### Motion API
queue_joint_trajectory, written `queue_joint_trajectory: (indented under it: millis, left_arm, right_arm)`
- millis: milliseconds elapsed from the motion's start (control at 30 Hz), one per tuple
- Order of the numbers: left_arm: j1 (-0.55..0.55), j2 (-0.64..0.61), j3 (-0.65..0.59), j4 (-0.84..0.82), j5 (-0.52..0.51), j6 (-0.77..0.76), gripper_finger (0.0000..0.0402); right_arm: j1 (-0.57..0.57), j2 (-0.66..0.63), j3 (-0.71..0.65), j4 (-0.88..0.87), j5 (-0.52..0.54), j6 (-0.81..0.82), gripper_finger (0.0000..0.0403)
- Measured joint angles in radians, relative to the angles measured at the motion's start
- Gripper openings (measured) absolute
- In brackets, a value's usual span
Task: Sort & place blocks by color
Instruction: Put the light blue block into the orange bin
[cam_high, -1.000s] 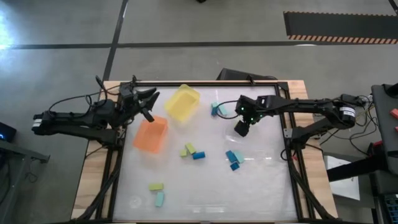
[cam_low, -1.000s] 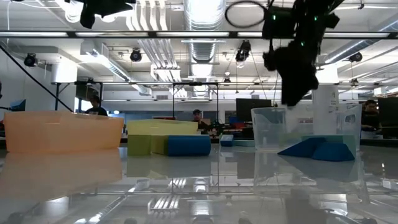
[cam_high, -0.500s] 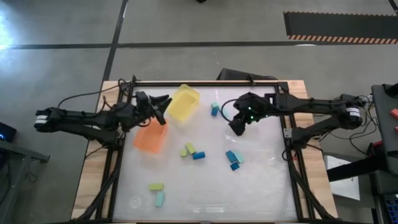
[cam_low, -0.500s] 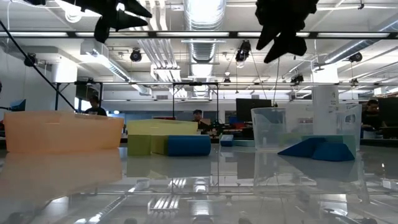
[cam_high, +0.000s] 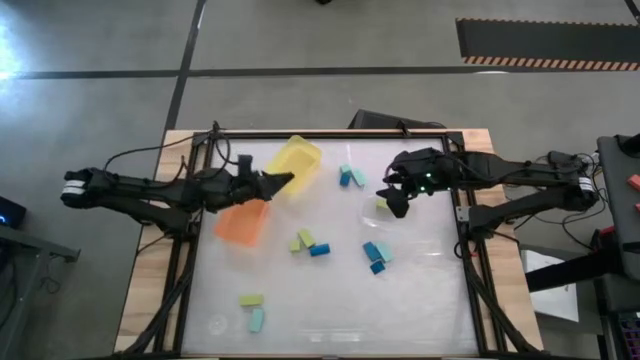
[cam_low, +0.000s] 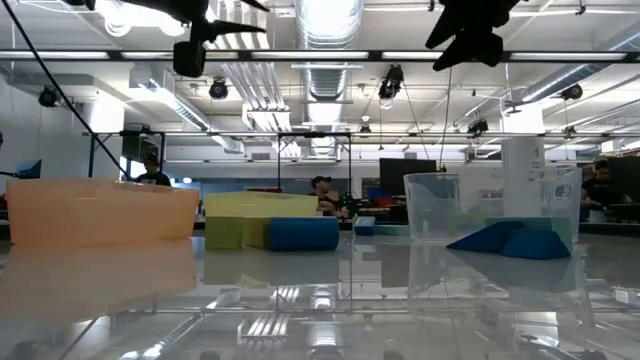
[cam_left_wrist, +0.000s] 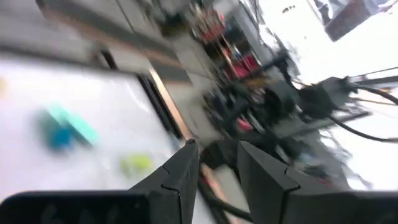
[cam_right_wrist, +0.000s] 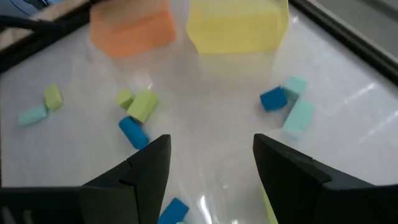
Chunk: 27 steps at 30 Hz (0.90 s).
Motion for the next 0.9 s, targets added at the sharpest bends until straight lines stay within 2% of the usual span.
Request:
queue_joint_trajectory:
  millis: [200, 433, 500, 600, 900]
  left_arm:
    - [-0.113, 0.076, 0.095, -0.137, 0.319, -0.265, 0.0097]
    - [-0.291, 0.215, 0.259, -0.478, 0.652, -0.571, 0.0097]
    - [-0.342, 0.261, 0.286, -0.545, 0.718, -0.646, 0.0097]
    - [-0.412, 0.316, 0.294, -0.579, 0.77, -0.761, 0.0097]
    - [-0.561, 0.458, 0.293, -0.585, 0.772, -1.007, 0.0097]
  right_arm:
    - [0.0, -0.044, -0.013, 0.024, 0.0, -0.044, 0.0219]
    - [0.0, -0.046, -0.016, 0.022, 0.0, -0.102, 0.0219]
    - [0.0, -0.044, -0.017, 0.022, 0.0, -0.12, 0.0219]
    - [0.0, -0.042, -0.017, 0.021, 0.0, -0.143, 0.0219]
    - [0.0, -0.041, -0.018, 0.019, -0.003, -0.181, 0.0219]
